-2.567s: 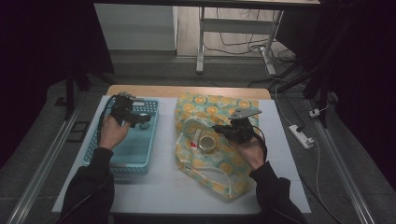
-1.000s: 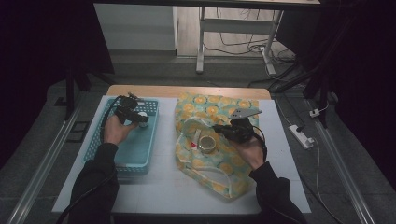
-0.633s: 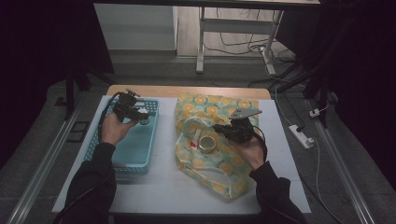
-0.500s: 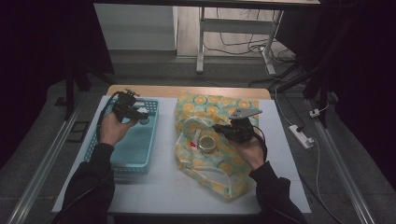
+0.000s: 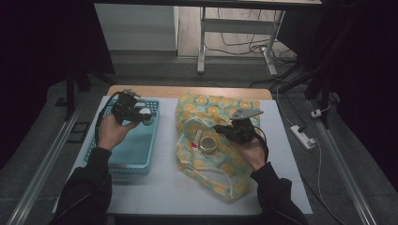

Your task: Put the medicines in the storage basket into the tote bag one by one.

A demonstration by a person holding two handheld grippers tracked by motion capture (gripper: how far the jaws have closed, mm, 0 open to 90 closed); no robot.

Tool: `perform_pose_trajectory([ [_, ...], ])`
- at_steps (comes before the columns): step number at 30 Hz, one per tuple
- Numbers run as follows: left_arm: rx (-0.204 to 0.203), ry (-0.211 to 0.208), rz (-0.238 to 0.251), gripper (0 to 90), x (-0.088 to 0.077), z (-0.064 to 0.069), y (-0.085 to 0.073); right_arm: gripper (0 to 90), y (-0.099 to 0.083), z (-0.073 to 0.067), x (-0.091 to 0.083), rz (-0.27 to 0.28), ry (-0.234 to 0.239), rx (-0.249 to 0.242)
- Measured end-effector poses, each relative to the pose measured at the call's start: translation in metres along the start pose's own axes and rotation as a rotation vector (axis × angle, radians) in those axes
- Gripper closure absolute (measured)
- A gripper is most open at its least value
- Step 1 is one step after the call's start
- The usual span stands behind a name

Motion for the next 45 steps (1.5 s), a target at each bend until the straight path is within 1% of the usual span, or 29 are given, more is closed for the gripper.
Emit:
perform_pose_trajectory([
  [7,0.030,-0.035,0.012,50.5,0.001,0.017,0.002,90.0,0.000,0.000,-0.001,0.001,-0.003,0.001],
  [15,0.064,-0.080,0.024,50.4,0.006,0.040,0.002,90.0,0.001,0.001,-0.001,0.004,-0.002,0.000],
  [18,0.085,-0.092,0.014,50.5,0.009,0.049,0.002,90.0,0.000,0.001,-0.001,0.003,-0.003,0.002],
  [23,0.107,-0.117,0.002,50.6,0.015,0.060,0.001,90.0,0.000,0.001,-0.001,0.002,-0.004,0.001],
  [25,0.113,-0.127,0.004,50.5,0.017,0.064,0.002,90.0,0.000,0.001,-0.001,0.001,-0.003,0.001],
  [30,0.136,-0.160,0.013,50.5,0.019,0.079,0.005,90.0,0.000,0.001,-0.001,0.004,-0.003,0.003],
  [35,0.173,-0.187,0.013,50.5,0.024,0.096,0.009,90.0,0.000,0.001,-0.001,0.004,-0.004,0.003],
  [40,0.200,-0.217,0.018,50.5,0.031,0.113,0.014,90.0,0.000,0.002,-0.001,0.005,-0.005,0.003],
  [45,0.223,-0.235,0.017,50.5,0.040,0.127,0.020,90.0,0.000,0.002,-0.001,0.006,-0.006,0.003],
])
Point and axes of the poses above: each handheld gripper's, and its own axes: x roughly forward along the jaws, y roughly out of its top, z roughly to its right, the point moved 5 cm from there along x, roughly forward along the jaws
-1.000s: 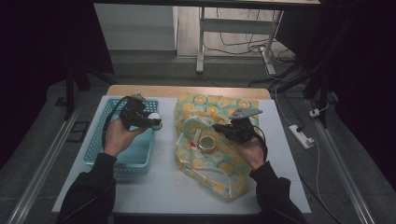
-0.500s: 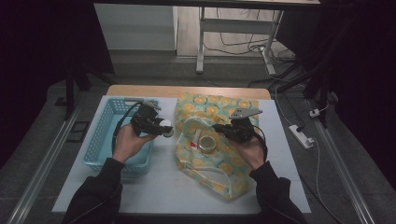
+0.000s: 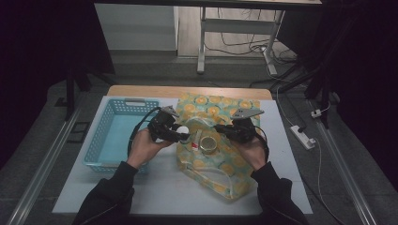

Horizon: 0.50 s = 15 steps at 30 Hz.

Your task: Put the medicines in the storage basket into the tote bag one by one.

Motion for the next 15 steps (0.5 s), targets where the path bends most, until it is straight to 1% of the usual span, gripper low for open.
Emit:
perform_pose_trajectory([
  [2,0.014,-0.009,-0.006,50.5,0.005,0.003,0.004,90.0,0.000,0.000,0.000,0.001,0.000,-0.001],
  [5,0.023,-0.020,-0.006,50.5,0.013,0.009,0.010,90.0,0.000,0.000,0.000,0.001,0.000,-0.002],
  [10,0.049,-0.030,-0.017,50.4,0.027,0.016,0.020,90.0,0.000,0.000,0.000,0.001,0.000,-0.002],
  [11,0.059,-0.029,-0.025,50.4,0.030,0.018,0.022,90.0,0.001,0.000,-0.001,0.000,-0.001,-0.003],
  [15,0.075,-0.025,-0.036,50.4,0.041,0.023,0.028,90.0,0.001,0.001,-0.001,0.005,-0.001,-0.002],
])
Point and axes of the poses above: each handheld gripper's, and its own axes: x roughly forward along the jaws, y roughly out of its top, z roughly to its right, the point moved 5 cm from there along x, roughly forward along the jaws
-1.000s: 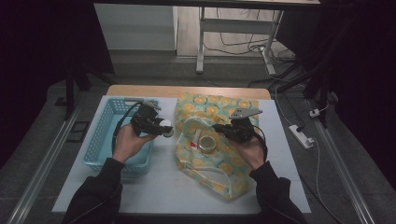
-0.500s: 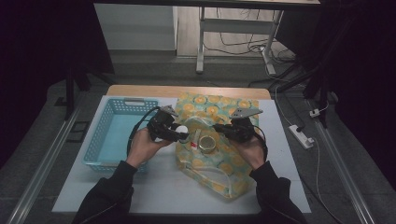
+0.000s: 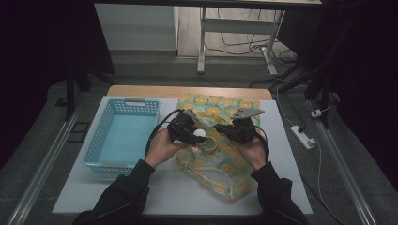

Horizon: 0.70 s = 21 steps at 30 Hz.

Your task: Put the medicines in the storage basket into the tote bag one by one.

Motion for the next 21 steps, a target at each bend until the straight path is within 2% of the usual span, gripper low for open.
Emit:
perform_pose_trajectory([
  [10,0.016,0.025,-0.018,50.4,0.023,0.000,0.010,90.0,0.000,0.001,-0.001,0.000,-0.001,0.005],
  [21,0.020,0.034,-0.027,50.3,0.043,-0.007,0.011,90.0,-0.002,0.003,-0.001,-0.006,-0.007,0.005],
])
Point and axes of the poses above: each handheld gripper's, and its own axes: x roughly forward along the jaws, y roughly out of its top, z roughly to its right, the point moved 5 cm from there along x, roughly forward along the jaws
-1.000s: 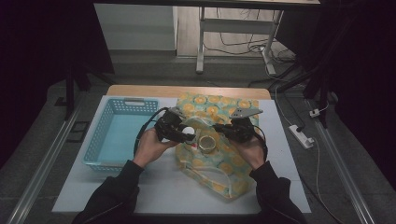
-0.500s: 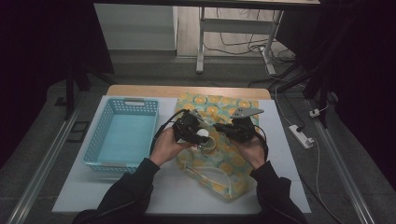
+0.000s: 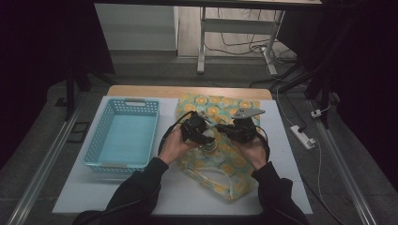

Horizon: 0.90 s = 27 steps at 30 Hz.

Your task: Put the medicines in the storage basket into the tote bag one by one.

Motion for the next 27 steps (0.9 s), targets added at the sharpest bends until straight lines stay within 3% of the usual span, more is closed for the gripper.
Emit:
perform_pose_trajectory([
  [7,-0.002,0.011,-0.011,50.2,0.010,-0.002,-0.001,90.0,0.000,0.000,0.000,-0.001,-0.001,-0.001],
  [14,-0.013,0.012,0.012,48.8,0.012,-0.004,-0.001,90.0,0.000,0.001,0.000,0.000,0.002,-0.002],
  [19,-0.030,-0.004,0.031,35.8,0.003,-0.003,0.001,90.0,-0.001,0.000,0.001,0.000,0.004,-0.001],
  [27,-0.006,-0.015,0.050,18.1,-0.013,0.006,-0.003,90.0,0.001,-0.001,0.000,0.005,0.007,0.000],
])
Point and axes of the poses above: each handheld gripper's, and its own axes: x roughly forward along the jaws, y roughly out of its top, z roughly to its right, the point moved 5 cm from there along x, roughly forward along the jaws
